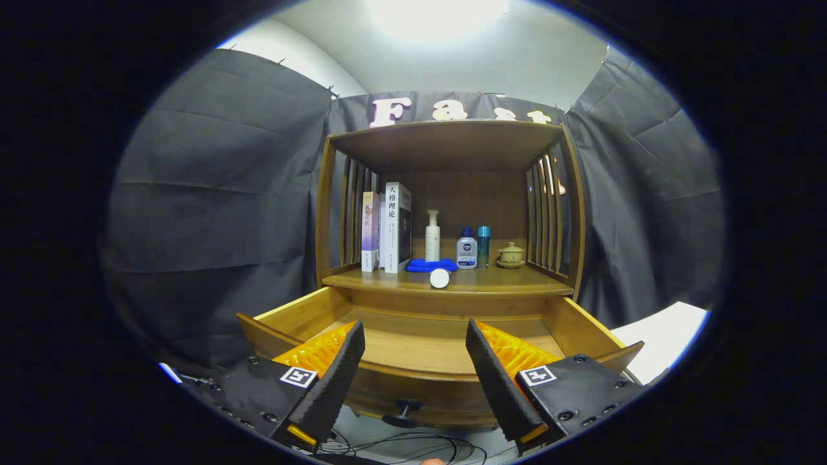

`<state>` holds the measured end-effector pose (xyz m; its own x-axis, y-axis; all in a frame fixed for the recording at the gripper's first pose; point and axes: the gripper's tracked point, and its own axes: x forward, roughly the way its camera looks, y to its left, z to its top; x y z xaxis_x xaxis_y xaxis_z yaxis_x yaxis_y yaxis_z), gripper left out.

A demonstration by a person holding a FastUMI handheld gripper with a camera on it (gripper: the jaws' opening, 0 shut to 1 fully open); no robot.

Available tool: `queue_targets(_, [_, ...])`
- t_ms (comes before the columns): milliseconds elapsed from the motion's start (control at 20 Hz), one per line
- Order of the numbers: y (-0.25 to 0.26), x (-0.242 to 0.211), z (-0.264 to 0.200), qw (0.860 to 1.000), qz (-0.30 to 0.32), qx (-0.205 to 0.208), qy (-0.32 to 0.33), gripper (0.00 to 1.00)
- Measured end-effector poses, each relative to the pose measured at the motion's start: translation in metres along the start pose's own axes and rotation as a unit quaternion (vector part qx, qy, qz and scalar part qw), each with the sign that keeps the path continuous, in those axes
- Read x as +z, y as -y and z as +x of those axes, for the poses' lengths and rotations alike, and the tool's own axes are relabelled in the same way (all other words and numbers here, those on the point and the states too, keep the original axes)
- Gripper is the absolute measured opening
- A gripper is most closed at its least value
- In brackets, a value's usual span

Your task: Pull open the drawer, take out the items inside it, and place them on the countertop above the cabinet.

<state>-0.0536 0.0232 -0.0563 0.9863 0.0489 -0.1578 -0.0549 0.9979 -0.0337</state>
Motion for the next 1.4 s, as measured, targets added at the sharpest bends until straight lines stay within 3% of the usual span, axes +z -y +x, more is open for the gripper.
queue_targets(650, [-0.010, -0.096, 0.005, 0.998, -0.017, -0.010, -0.059, 0.98])
queue_targets(1400, [0.000, -0.101, 0.021, 0.996, -0.031, -0.066, -0.043, 0.98])
